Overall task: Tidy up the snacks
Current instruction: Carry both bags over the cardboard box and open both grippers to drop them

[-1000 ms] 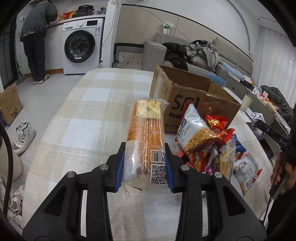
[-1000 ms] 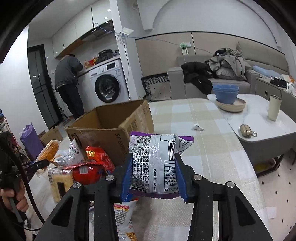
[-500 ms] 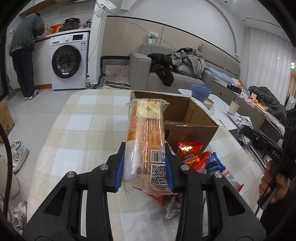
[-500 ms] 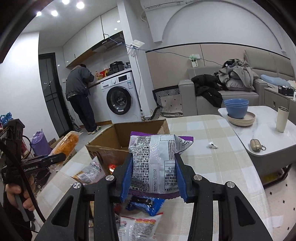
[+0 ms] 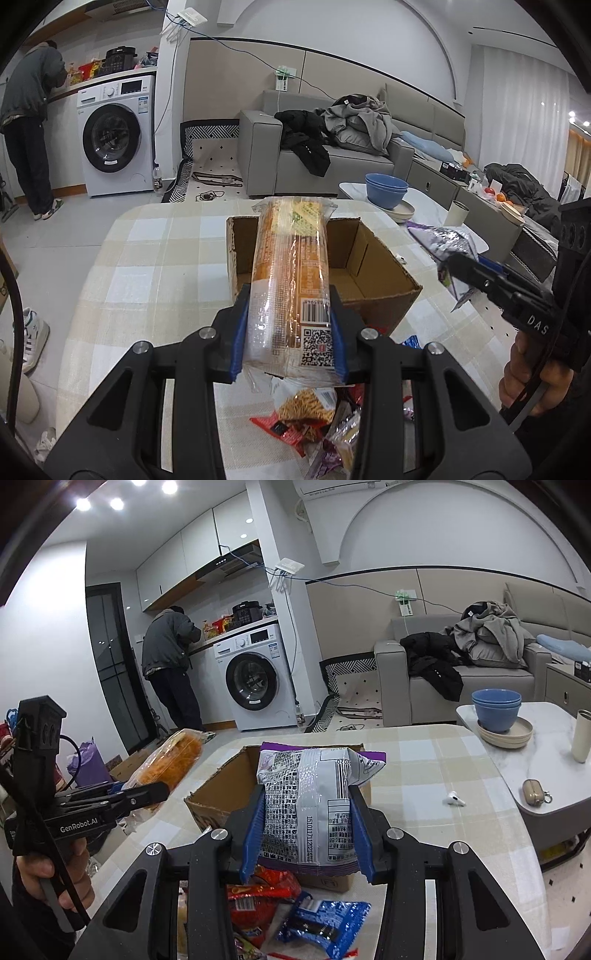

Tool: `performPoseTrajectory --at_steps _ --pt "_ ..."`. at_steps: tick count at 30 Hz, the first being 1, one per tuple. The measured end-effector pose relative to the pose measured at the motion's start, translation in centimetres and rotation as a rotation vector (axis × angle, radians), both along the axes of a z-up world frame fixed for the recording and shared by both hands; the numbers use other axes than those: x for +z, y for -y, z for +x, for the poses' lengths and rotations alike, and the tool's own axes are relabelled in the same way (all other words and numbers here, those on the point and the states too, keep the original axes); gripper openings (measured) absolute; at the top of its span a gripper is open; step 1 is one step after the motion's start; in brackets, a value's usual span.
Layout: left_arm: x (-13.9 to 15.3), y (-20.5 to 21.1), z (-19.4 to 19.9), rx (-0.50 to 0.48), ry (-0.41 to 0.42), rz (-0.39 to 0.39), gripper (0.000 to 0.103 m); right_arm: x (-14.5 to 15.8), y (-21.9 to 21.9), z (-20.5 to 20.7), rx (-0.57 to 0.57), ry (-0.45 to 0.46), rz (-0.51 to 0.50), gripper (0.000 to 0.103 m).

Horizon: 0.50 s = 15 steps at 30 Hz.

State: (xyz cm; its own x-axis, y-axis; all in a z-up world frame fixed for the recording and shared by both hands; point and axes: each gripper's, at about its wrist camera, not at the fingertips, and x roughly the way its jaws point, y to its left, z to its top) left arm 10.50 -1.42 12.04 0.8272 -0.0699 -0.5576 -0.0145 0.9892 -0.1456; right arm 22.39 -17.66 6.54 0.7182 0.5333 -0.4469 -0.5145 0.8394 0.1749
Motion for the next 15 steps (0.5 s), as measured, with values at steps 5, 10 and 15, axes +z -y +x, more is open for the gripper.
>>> performPoseTrajectory --at_steps 5,10,15 --pt "0.4 -0.2 2.4 0.004 -0.015 0.015 0.033 0.1 -1.6 1.7 0.013 -0.018 0.001 0.043" --pt "-0.1 -0.7 4.7 0.007 -0.032 0.018 0.033 0.1 -3.3 3.1 0.027 -0.029 -0.013 0.043" --pt "-1.2 -0.3 6.7 -0.001 -0.057 0.032 0.033 -0.5 -4.5 4.1 0.038 -0.045 -0.029 0.043"
